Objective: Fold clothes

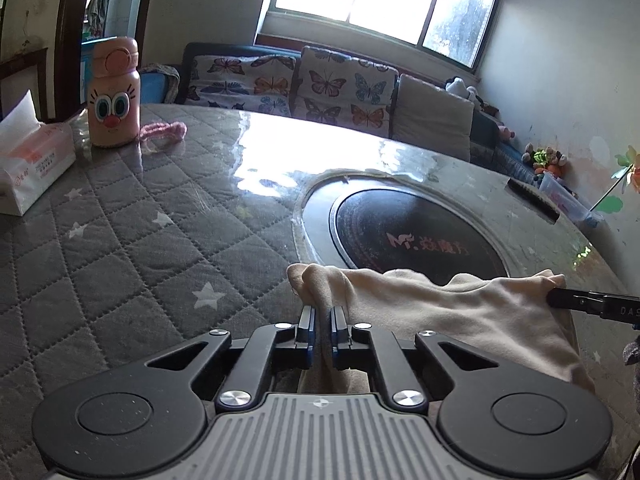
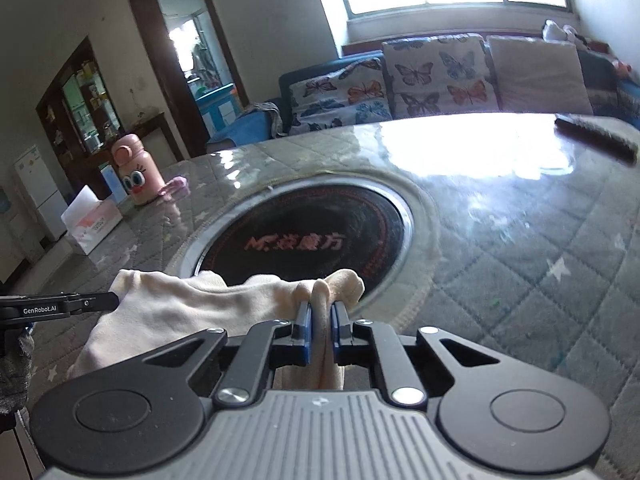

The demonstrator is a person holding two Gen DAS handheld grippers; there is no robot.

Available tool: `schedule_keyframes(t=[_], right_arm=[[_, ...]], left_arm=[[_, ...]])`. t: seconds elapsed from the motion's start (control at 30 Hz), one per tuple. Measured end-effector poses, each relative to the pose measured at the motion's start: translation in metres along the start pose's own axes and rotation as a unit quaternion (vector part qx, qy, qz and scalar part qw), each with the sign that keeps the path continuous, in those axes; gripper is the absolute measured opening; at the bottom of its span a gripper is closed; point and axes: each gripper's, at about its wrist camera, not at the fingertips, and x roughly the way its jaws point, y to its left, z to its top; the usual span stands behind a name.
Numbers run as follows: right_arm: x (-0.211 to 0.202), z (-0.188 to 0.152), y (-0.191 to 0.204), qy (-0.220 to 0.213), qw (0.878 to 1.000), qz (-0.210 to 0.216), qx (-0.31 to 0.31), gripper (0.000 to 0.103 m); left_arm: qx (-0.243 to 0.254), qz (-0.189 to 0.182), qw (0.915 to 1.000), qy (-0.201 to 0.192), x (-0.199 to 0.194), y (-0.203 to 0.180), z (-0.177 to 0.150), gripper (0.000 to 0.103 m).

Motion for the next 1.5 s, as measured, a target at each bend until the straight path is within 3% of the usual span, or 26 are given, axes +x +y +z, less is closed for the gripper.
schedule_keyframes(t=[0.33,0.8,0.93,1.07,1.27,1.5], right_arm=[[0.008,0.028,0.048,-0.009,0.998,0.035,-0.060,0.008],[0.091,0.076,0.142,-0.003,0.986,0.117,-0.116,0.007],[0.121,0.089,0.164,-0.003,0.984,0.126,-0.123,0.008],[0.151,0.090,0.171,0.020,0.986,0.107,-0.130,0.012],[0.163,0.086,0.173,0.040,0.983,0.093,-0.151,0.012],[0.191,0.090,0.197,0.064,0.976,0.126,-0.166,0.012]], left_arm=[[-0.029,0.025,0.9981,-0.048,-0.046,0.031,0.003,0.008],[-0.067,0.124,0.9850,-0.101,-0.085,0.119,0.035,0.008],[-0.070,0.150,0.9816,-0.095,-0.079,0.140,0.043,0.008],[-0.076,0.177,0.9789,-0.067,-0.064,0.156,0.041,0.010],[-0.074,0.178,0.9792,-0.063,-0.060,0.157,0.039,0.011],[-0.058,0.131,0.9886,-0.048,-0.025,0.141,0.059,0.011]])
